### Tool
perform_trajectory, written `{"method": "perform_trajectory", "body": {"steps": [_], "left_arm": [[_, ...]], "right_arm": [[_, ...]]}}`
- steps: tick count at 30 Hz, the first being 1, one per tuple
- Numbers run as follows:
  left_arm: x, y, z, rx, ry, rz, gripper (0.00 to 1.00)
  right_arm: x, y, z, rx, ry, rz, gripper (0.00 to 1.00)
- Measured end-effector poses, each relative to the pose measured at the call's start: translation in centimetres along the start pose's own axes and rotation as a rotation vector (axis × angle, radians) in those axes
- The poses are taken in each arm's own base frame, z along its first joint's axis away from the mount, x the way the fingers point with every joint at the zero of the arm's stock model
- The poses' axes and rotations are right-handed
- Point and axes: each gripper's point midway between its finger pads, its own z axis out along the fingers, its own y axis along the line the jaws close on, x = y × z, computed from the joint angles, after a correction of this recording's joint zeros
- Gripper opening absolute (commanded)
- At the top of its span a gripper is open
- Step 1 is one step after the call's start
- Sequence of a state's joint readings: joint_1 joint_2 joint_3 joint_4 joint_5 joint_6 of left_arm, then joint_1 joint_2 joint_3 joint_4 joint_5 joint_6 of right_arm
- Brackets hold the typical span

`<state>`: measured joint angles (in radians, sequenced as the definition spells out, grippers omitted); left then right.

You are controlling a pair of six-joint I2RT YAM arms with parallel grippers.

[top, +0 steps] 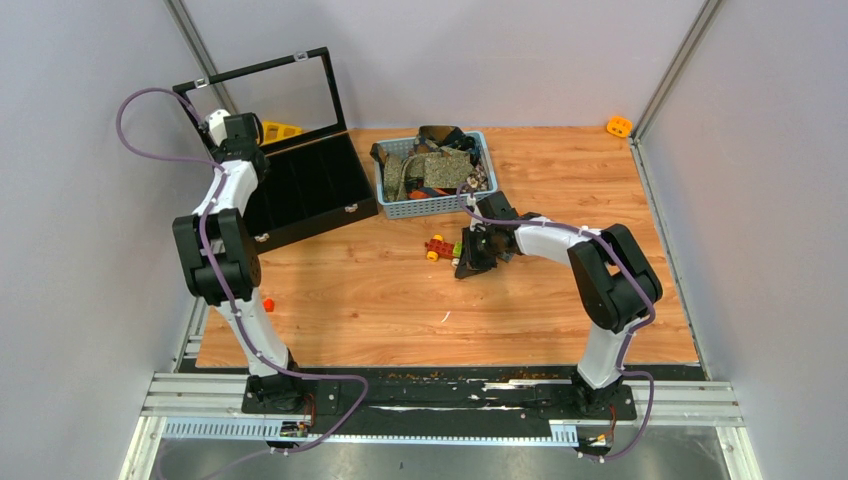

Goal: Roll the ties
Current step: Place the tie in the storage box.

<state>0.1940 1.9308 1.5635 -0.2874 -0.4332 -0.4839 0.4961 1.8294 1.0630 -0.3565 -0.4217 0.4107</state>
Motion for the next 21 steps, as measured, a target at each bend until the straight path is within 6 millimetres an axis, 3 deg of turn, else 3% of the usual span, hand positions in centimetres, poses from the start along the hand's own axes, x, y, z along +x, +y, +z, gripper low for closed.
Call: {"method": "perform_trajectory", "body": {"steps": [3,11,16,21], "left_arm": [[-0.3,-0.3,1.4,-0.005,-0.002,0.002,0.0],[-1.8,0.1,2.7,-0.034,-0.041,-0.005,0.0],[-1.8,1.5,3.7,-0.073,-0.041,-0.015,0.0],[-0.6,3.5,5.6,-0.1,0.0,-0.031,0.0]], "right_arm": [[0.0,0.0,0.0,-0.003,0.0,0.003,0.0],[0.1,0.0,0.2,-0.006,0.006,0.008,0.0],[0.3,0.0,0.4,-0.012,0.015,0.012,0.0],[0.3,0.0,0.4,-0.012,0.015,0.012,0.0]]}}
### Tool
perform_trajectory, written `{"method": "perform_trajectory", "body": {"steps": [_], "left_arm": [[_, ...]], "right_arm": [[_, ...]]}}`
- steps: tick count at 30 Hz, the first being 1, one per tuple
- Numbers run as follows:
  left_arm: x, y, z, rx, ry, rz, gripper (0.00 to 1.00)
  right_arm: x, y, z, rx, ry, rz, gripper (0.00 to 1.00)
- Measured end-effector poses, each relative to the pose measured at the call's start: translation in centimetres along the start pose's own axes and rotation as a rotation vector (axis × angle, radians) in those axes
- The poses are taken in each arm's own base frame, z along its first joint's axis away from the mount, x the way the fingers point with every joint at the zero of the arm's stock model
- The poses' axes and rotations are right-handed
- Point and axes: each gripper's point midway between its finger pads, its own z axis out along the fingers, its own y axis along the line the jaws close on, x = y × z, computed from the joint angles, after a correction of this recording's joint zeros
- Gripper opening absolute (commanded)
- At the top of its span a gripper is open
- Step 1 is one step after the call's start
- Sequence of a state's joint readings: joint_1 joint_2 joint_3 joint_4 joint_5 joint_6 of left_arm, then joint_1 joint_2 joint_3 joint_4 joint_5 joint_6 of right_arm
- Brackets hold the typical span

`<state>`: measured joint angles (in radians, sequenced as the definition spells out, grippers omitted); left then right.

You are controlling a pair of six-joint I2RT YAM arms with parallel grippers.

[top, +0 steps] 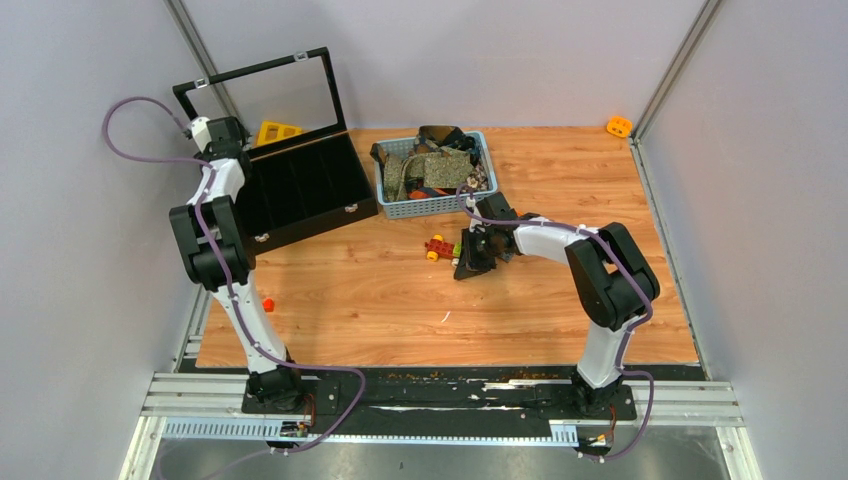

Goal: Roll the ties
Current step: Place the tie in the storage box.

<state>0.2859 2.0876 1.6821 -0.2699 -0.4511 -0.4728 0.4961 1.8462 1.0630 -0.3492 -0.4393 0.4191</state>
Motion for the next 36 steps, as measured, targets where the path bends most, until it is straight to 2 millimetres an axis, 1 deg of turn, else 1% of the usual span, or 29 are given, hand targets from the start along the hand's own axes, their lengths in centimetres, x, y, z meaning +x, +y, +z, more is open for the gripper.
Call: {"method": "perform_trajectory", "body": {"steps": [3,12,14,15,17,19,21,23,26,29,32,36], "left_arm": [[0.6,0.5,0.9,-0.006,0.018,-0.007,0.0],[0.6,0.3,1.0,0.001,0.017,-0.027,0.0],[0.6,0.2,1.1,0.002,0.017,-0.041,0.03],[0.7,0.1,1.1,0.001,0.018,-0.049,0.05],[0.7,0.0,1.1,0.001,0.019,-0.066,0.13],[0.8,0.0,1.2,-0.001,0.022,-0.085,0.24],[0.8,0.0,1.2,-0.003,0.026,-0.101,0.39],[0.9,-0.1,1.2,-0.004,0.029,-0.114,0.47],[1.0,-0.2,1.2,-0.001,0.034,-0.134,0.53],[1.2,-0.4,1.2,0.008,0.044,-0.16,0.55],[1.9,-0.7,1.2,0.025,0.063,-0.189,0.56],[2.6,-1.0,0.9,0.046,0.085,-0.22,0.66]], "right_arm": [[0.0,0.0,0.0,0.0,0.0,0.0,0.0],[0.1,0.1,0.1,-0.008,0.005,0.0,0.0],[0.0,0.1,0.2,-0.011,0.006,0.0,0.0],[0.0,0.1,0.2,-0.012,0.008,0.001,0.0],[0.0,0.2,0.2,-0.016,0.01,0.002,0.0],[0.0,0.2,0.2,-0.018,0.011,0.003,0.0],[0.1,0.2,0.2,-0.019,0.011,0.003,0.0],[0.1,0.3,0.2,-0.02,0.012,0.003,0.0],[0.1,0.3,0.2,-0.02,0.012,0.003,0.0],[0.1,0.3,0.2,-0.02,0.012,0.003,0.0],[0.1,0.3,0.2,-0.02,0.012,0.003,0.0],[0.1,0.3,0.2,-0.02,0.012,0.003,0.0]]}}
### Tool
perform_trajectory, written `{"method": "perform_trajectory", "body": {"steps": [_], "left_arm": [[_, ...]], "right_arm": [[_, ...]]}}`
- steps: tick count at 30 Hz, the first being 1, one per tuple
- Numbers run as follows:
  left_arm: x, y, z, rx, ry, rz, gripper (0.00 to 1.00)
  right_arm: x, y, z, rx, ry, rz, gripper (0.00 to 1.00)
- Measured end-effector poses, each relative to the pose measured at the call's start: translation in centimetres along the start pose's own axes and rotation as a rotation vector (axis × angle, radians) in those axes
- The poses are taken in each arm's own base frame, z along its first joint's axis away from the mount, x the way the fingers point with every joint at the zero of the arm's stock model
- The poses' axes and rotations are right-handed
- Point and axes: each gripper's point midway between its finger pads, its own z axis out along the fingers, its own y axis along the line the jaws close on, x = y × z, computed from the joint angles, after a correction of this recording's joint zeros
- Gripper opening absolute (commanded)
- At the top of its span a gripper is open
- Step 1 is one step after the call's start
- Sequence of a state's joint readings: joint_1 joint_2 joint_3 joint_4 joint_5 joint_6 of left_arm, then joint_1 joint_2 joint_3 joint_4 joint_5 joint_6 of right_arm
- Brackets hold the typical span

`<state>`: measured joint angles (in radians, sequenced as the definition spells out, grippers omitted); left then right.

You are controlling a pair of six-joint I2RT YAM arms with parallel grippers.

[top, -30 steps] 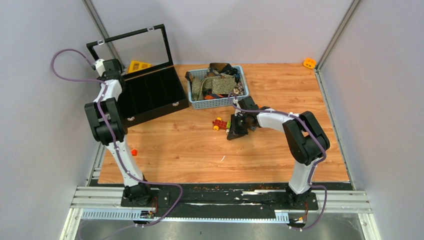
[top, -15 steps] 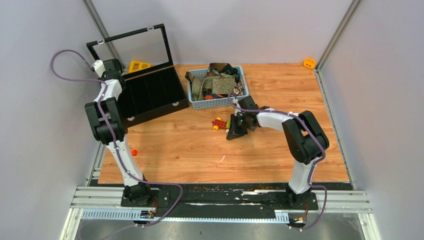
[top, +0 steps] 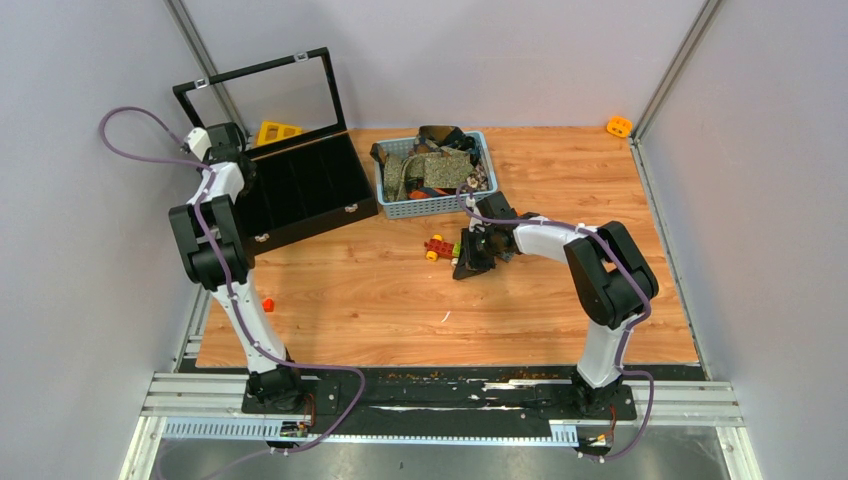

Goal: Roll the ties
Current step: Place the tie in the storage box.

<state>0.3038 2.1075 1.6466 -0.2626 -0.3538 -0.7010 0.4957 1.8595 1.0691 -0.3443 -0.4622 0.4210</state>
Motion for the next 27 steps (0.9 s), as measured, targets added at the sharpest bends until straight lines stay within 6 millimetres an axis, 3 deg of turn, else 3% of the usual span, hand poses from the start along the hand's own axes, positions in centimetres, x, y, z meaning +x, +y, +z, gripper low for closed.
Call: {"method": "perform_trajectory", "body": {"steps": [8,11,21,27], "left_arm": [[0.9,-0.6,-0.7,0.048,0.037,-0.042,0.92],[0.6,-0.7,-1.4,0.063,0.041,-0.048,0.94],[-0.1,-0.1,-4.6,0.059,0.055,-0.053,0.86],[1.2,1.8,-5.8,0.029,0.067,-0.068,0.7]], "right_arm": [[0.0,0.0,0.0,0.0,0.0,0.0,0.0],[0.0,0.0,0.0,-0.001,0.0,0.0,0.0],[0.0,0.0,0.0,-0.001,-0.001,-0.001,0.0],[0.0,0.0,0.0,-0.002,-0.001,-0.001,0.0]]}}
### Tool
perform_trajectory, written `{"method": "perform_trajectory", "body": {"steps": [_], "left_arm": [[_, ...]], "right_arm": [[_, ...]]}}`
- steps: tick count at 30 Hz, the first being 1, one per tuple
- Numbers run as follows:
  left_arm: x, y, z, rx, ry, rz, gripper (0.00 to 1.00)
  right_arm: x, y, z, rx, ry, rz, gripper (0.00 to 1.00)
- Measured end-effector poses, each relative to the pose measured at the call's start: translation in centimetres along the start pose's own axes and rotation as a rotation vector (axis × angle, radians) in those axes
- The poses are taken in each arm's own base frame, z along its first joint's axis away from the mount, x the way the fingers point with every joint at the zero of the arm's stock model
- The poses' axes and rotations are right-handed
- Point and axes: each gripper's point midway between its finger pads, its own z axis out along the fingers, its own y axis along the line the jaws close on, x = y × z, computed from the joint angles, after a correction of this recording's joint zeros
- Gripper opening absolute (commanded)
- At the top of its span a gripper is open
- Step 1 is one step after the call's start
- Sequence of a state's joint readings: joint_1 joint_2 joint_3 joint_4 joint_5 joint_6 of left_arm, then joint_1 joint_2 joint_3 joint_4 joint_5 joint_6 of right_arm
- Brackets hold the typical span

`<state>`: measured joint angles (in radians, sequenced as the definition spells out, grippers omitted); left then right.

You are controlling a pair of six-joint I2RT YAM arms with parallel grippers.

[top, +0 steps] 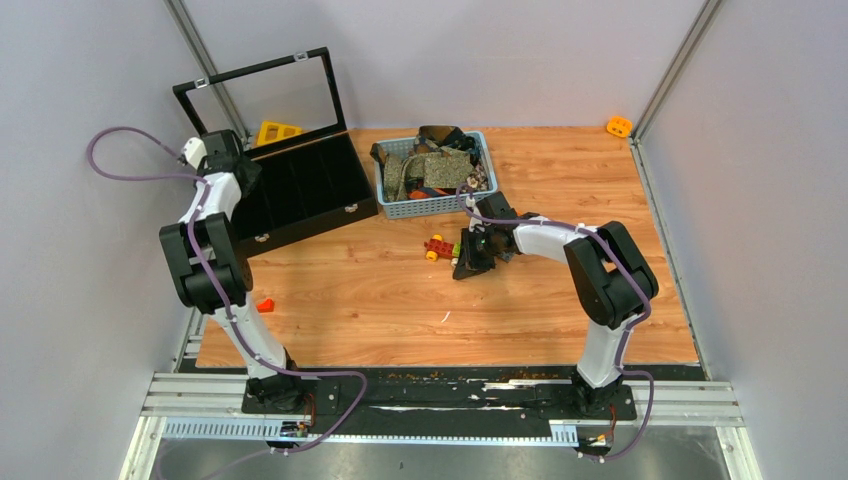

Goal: Roll the ties
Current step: Place the tie in the storage box.

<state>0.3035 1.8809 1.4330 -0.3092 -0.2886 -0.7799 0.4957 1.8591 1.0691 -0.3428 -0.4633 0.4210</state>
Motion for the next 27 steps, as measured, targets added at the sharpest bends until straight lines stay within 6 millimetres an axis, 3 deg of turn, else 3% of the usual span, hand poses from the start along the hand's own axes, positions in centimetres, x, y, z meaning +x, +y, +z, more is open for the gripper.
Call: {"method": "perform_trajectory", "body": {"steps": [4,9,18,27], "left_arm": [[0.9,0.6,0.4,-0.012,0.019,0.006,0.6],[0.7,0.1,0.9,-0.001,0.012,0.009,0.45],[-0.9,-2.7,3.0,0.045,-0.008,0.02,0.37],[0.0,-2.8,4.7,0.031,0.012,0.036,0.36]], "right_arm": [[0.0,0.0,0.0,0.0,0.0,0.0,0.0],[0.0,0.0,0.0,0.0,0.0,0.0,0.0],[0.0,0.0,0.0,0.0,0.0,0.0,0.0],[0.0,0.0,0.0,-0.001,0.001,0.0,0.0]]}}
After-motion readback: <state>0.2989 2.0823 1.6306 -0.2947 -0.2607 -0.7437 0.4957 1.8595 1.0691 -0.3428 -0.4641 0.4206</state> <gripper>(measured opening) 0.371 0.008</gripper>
